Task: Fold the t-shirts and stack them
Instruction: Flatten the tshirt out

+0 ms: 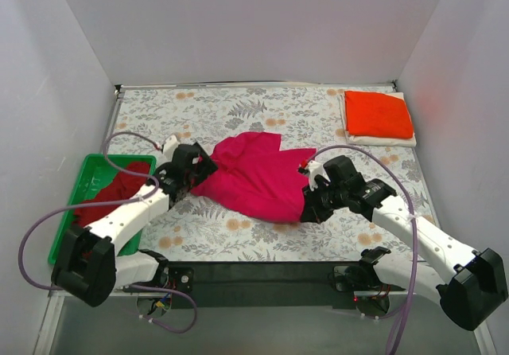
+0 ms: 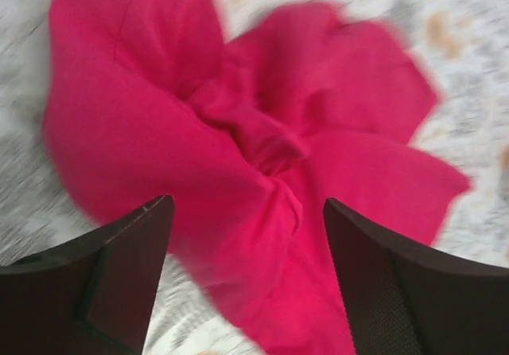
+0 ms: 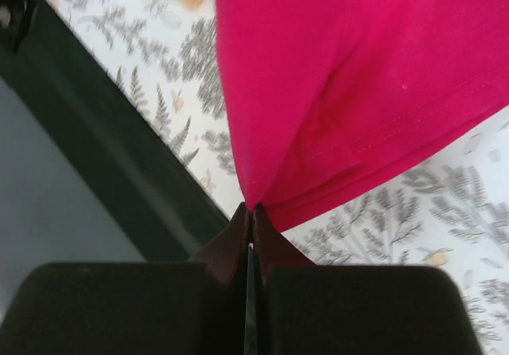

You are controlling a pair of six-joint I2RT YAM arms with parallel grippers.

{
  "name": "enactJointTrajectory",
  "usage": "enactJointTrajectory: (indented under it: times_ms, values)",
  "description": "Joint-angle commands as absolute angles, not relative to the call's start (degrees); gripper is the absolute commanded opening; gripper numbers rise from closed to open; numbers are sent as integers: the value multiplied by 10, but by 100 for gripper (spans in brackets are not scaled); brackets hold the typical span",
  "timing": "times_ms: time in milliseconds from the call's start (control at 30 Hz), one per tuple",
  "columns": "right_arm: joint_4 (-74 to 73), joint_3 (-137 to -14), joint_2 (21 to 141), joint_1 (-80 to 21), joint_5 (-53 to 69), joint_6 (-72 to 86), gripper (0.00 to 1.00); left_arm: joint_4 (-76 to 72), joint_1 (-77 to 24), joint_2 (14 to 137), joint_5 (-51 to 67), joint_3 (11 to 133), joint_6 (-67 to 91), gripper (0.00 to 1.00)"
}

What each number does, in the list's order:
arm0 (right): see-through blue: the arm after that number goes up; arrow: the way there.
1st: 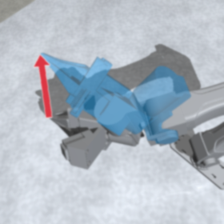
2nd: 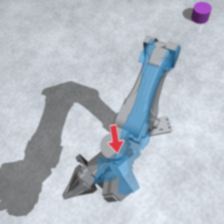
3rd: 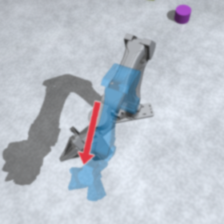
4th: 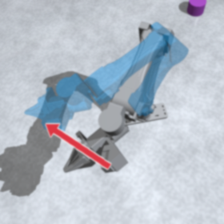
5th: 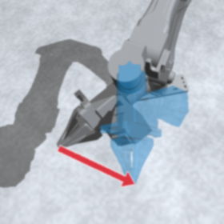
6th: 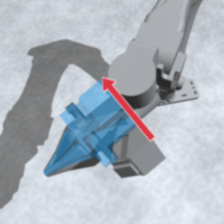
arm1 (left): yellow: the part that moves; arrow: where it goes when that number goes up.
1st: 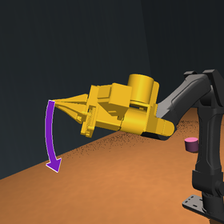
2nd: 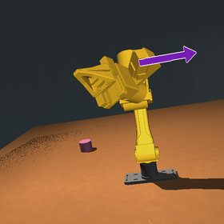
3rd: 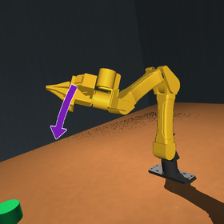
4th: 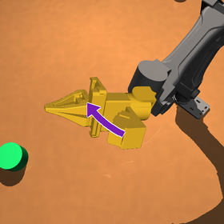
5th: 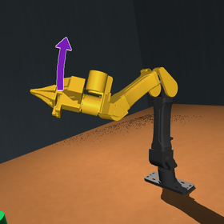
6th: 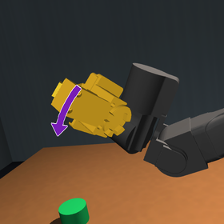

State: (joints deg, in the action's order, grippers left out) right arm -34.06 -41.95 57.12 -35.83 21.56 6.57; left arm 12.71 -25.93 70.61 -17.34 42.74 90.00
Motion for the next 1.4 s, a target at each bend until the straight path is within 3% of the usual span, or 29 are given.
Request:
enactJointTrajectory:
  times_ms: [0,233,400,600,1000,1100,1267,1367]
  values:
    - [-372,-404,574,-367,314,50,1,173,-251,622,-200,359,983,74]
    - [-399,-398,592,-373,290,48,1,266,-247,568,-229,366,994,78]
    - [-400,-410,599,-373,269,47,1,272,-247,646,-236,403,969,74]
    - [-397,-407,603,-374,251,47,1,267,-251,764,-208,538,861,68]
    - [-389,-400,594,-373,242,54,1,348,-281,932,-241,680,849,59]
    - [-386,-396,592,-374,241,55,1,359,-288,956,-255,696,844,50]
    - [-385,-391,584,-374,227,64,1,379,-292,950,-290,727,825,19]
    - [-384,-395,573,-373,189,78,1,395,-283,937,-336,769,802,5]
